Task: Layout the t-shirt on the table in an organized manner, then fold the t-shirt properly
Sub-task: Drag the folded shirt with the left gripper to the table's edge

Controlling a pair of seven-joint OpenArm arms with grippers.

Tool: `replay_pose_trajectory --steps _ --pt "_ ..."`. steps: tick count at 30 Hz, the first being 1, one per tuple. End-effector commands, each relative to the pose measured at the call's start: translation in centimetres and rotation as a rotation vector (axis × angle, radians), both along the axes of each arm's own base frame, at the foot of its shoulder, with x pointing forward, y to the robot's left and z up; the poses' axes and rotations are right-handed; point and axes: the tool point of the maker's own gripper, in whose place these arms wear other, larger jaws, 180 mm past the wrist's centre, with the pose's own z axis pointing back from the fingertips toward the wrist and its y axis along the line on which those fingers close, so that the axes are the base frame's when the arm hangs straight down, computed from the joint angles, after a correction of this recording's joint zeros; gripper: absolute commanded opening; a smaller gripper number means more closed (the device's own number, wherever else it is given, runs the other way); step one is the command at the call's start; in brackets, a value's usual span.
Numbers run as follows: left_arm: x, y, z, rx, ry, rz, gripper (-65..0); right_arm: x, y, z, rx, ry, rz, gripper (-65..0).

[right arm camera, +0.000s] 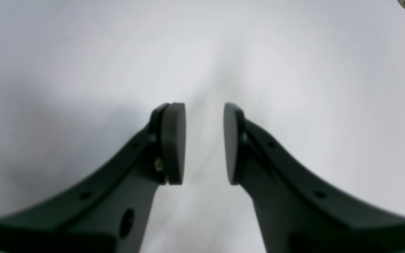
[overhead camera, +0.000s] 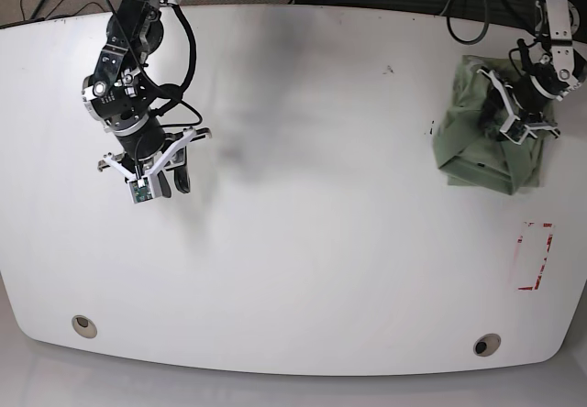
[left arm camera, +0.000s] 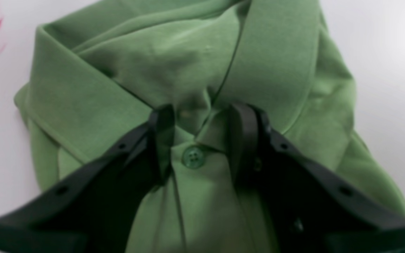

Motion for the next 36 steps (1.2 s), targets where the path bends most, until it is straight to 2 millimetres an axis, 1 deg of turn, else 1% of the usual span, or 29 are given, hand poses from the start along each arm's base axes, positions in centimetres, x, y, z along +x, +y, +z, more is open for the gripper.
replay_pose_trajectory --steps 1,7,10,13,16,19,26,34,36 --pt "-2.4 4.6 -1.7 0.183 0.149 0.025 -41.7 0.7 0.1 1.6 0.003 -0.06 0.006 -48.0" --pt "-3.5 8.4 -1.5 0.246 0.202 0.048 -41.7 0.8 0.1 1.7 0.002 -0.063 0.008 -48.0" --pt "-3.8 9.7 -1.2 0.243 0.207 0.08 -41.7 0.7 0.3 1.8 -0.003 -0.064 0.024 -48.0" --pt "-3.7 11.1 -0.4 0.235 0.196 0.117 -41.7 0.7 0.5 1.8 -0.009 -0.066 0.045 -48.2" --pt "-3.7 12.0 0.5 0.228 0.182 0.141 -41.7 0.5 0.6 1.7 -0.013 -0.063 0.058 -48.2" --pt "-3.9 12.7 1.0 0.228 0.176 0.152 -41.7 0.5 0.6 1.7 -0.014 -0.062 0.061 -48.2" --pt "-2.9 13.6 2.8 0.24 0.144 0.15 -41.7 0.2 0.7 1.4 -0.016 -0.056 0.069 -48.2" --pt "-1.0 12.7 5.0 0.25 0.078 0.105 -41.7 -0.1 0.9 1.2 -0.023 -0.049 0.088 -48.2" --pt "0.2 12.2 6.1 0.253 0.04 0.092 -41.7 -0.1 0.9 1.2 -0.023 -0.049 0.088 -48.4"
